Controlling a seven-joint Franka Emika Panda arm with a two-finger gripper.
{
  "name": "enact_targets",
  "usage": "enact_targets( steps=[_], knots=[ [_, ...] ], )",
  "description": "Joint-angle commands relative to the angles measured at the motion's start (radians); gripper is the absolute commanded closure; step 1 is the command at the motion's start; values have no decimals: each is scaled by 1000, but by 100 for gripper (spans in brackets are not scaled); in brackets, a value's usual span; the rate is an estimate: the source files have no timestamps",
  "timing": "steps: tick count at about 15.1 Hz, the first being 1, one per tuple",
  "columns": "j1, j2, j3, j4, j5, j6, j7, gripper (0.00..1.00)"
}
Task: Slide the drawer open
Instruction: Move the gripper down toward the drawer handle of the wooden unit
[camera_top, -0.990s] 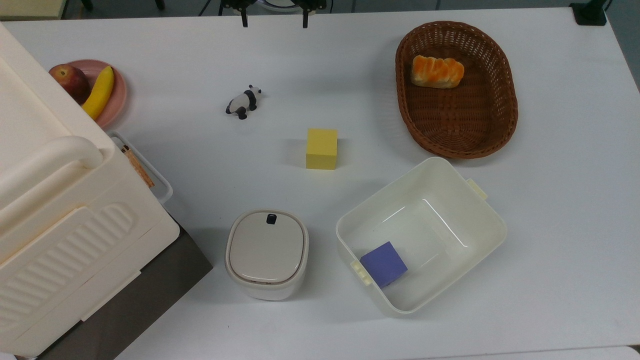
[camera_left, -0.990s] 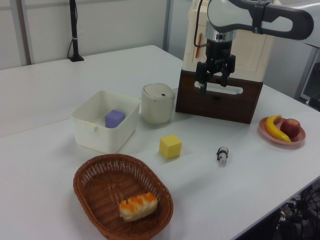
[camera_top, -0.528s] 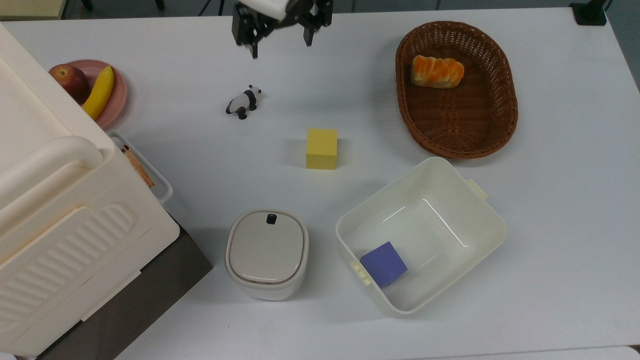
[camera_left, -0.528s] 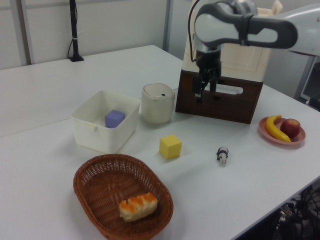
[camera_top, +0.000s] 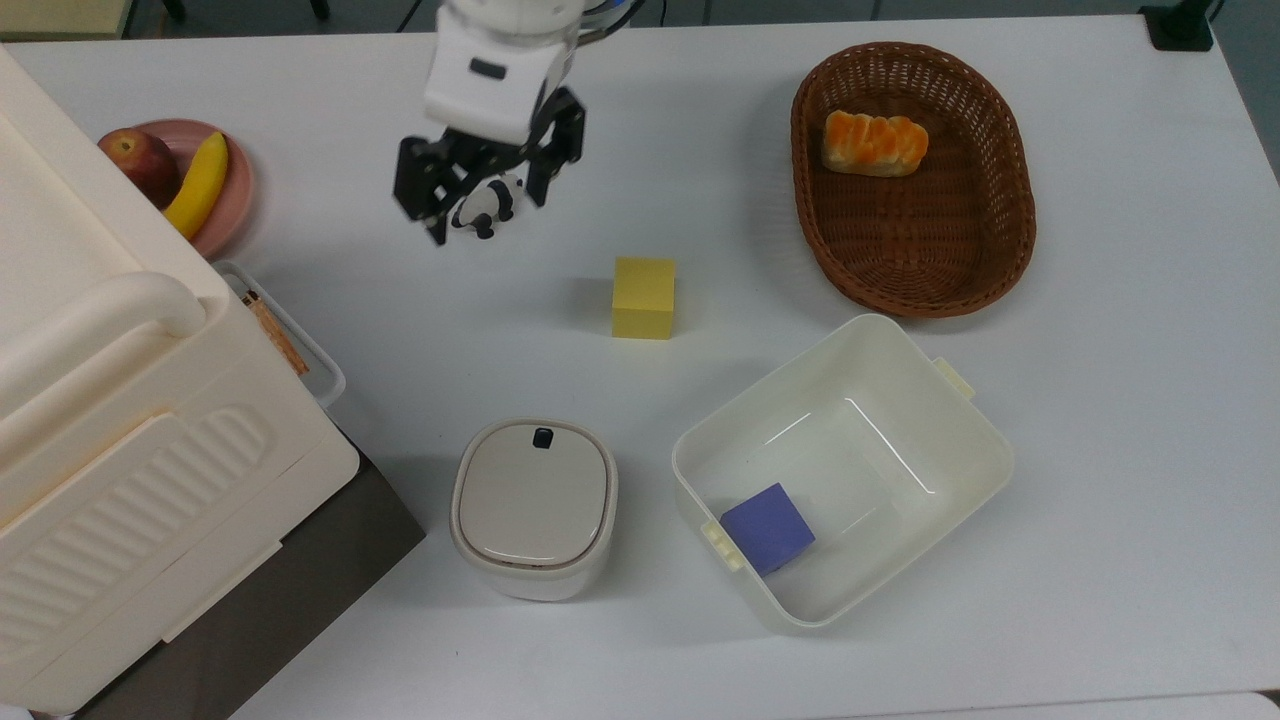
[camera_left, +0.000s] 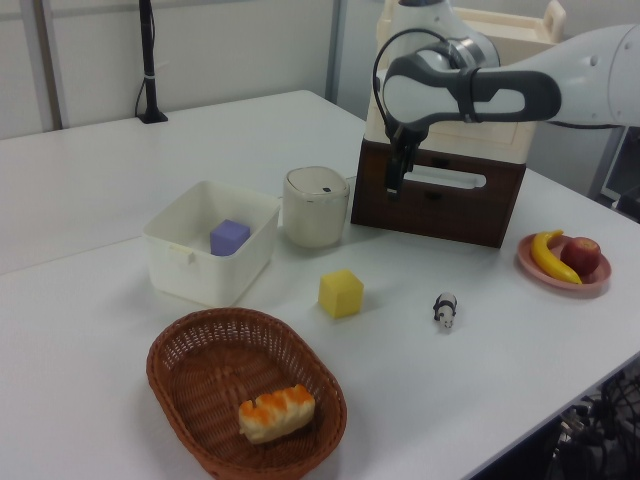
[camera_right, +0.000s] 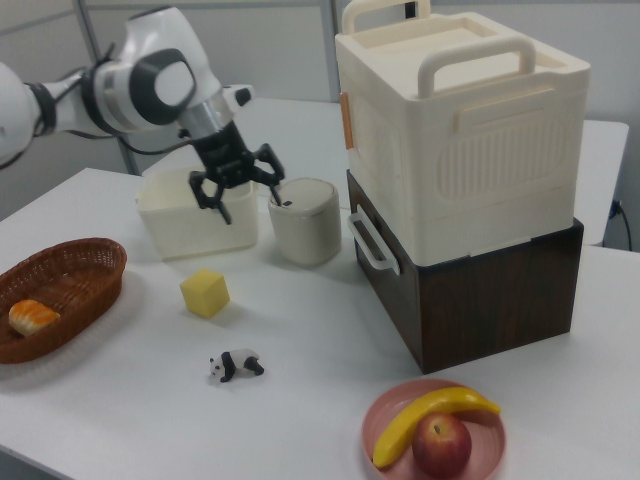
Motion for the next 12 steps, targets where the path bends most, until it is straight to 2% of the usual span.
enact_targets(
  steps=[1, 6, 12],
  knots=[
    [-53, 37, 5, -8, -17, 123, -88, 0],
    [-110, 102, 5, 0, -18, 275, -99, 0],
    [-138, 148, 5, 2, -38, 354, -111, 4]
  ],
)
